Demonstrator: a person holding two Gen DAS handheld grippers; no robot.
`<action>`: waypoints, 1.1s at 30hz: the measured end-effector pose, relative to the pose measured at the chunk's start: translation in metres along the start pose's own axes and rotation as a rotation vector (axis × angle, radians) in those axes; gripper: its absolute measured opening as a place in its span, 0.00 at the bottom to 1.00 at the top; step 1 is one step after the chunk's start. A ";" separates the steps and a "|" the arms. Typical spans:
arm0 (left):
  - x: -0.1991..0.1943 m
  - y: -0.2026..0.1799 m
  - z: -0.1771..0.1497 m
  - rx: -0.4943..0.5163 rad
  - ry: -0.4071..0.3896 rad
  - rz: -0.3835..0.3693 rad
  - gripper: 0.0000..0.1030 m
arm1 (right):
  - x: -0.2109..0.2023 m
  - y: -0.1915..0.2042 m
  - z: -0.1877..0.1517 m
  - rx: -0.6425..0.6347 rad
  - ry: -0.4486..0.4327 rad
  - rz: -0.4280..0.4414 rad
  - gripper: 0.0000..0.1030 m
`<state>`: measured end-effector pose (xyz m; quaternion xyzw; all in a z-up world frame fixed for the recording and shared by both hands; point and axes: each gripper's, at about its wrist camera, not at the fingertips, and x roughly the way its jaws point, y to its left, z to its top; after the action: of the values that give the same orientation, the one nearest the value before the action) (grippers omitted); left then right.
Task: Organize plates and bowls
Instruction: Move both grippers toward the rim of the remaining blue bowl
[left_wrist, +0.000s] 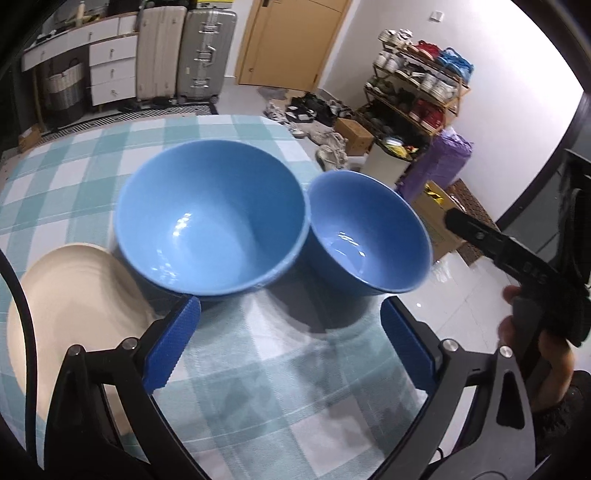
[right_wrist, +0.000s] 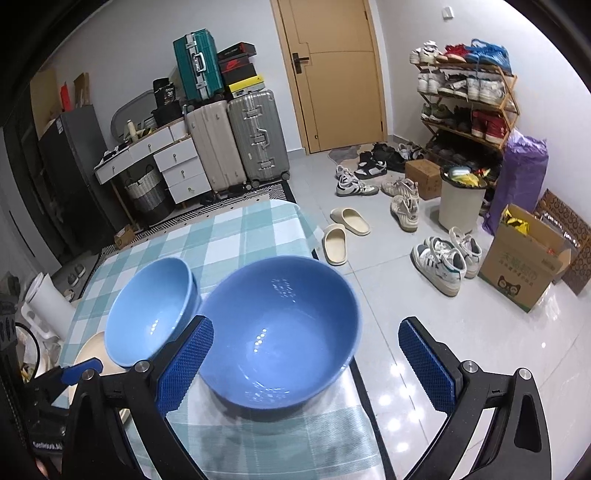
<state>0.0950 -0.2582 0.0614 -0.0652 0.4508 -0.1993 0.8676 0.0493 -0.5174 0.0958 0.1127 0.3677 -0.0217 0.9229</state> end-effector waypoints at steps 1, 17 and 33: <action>0.002 -0.003 -0.001 0.007 0.006 -0.006 0.94 | 0.002 -0.003 -0.002 0.006 0.004 -0.002 0.99; 0.045 -0.046 0.002 0.034 0.045 -0.029 0.88 | 0.022 -0.039 -0.012 0.057 0.020 0.015 0.99; 0.081 -0.052 0.014 0.037 0.069 -0.011 0.72 | 0.055 -0.046 -0.018 0.049 0.053 0.098 0.58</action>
<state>0.1331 -0.3397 0.0236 -0.0449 0.4762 -0.2144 0.8516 0.0716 -0.5561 0.0363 0.1537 0.3852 0.0175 0.9098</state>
